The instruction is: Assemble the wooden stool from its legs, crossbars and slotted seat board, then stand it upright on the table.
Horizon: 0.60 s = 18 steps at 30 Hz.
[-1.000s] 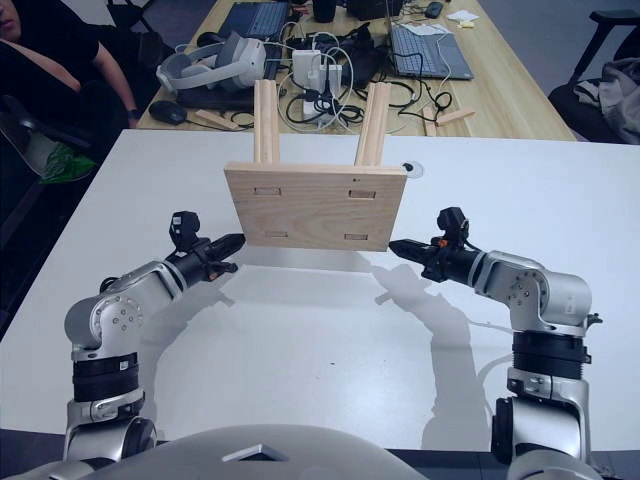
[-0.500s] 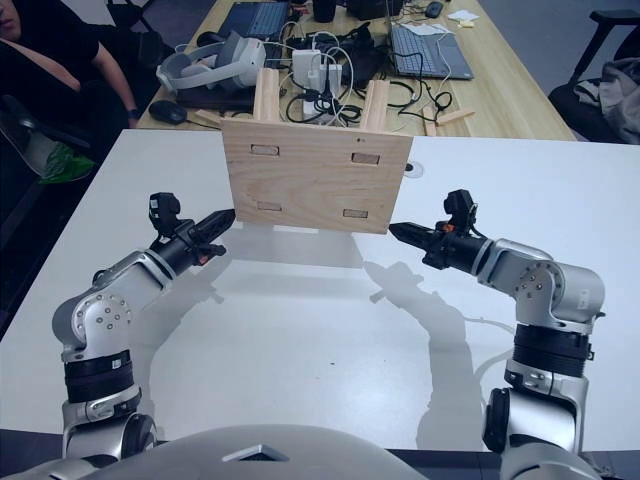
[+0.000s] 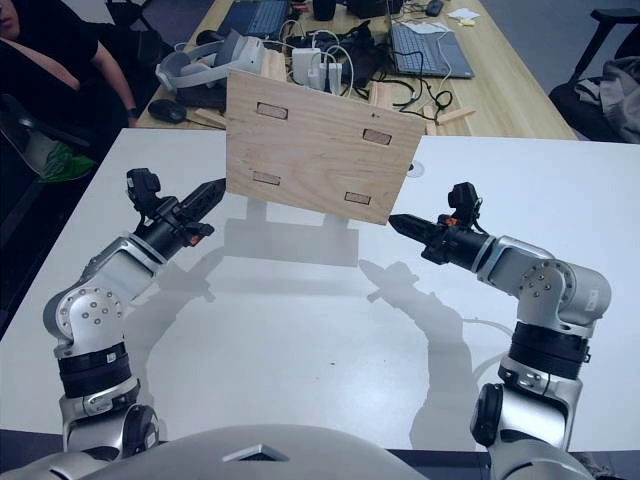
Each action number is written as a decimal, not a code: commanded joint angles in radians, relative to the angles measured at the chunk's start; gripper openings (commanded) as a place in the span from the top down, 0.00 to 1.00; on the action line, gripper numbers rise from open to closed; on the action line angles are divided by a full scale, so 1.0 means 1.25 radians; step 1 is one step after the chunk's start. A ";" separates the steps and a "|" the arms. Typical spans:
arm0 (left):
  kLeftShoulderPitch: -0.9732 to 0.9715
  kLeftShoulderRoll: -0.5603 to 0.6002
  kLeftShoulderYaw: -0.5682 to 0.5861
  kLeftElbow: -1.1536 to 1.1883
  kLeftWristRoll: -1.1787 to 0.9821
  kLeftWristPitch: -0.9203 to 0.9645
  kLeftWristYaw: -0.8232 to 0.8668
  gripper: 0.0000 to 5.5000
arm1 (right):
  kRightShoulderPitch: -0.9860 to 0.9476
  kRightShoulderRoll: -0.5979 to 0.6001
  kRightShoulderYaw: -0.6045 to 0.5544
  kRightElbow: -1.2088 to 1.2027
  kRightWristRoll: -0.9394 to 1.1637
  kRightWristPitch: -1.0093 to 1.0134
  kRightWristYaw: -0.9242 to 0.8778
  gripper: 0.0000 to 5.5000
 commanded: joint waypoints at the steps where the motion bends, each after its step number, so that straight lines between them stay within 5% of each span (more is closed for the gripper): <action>1: -0.044 -0.050 -0.099 -0.030 -0.090 0.057 -0.053 1.00 | -0.105 0.090 0.035 -0.070 0.156 0.031 0.046 1.00; 18: -0.064 -0.060 -0.089 -0.038 -0.109 0.052 -0.043 1.00 | -0.136 0.119 -0.008 -0.068 0.183 0.058 0.020 1.00</action>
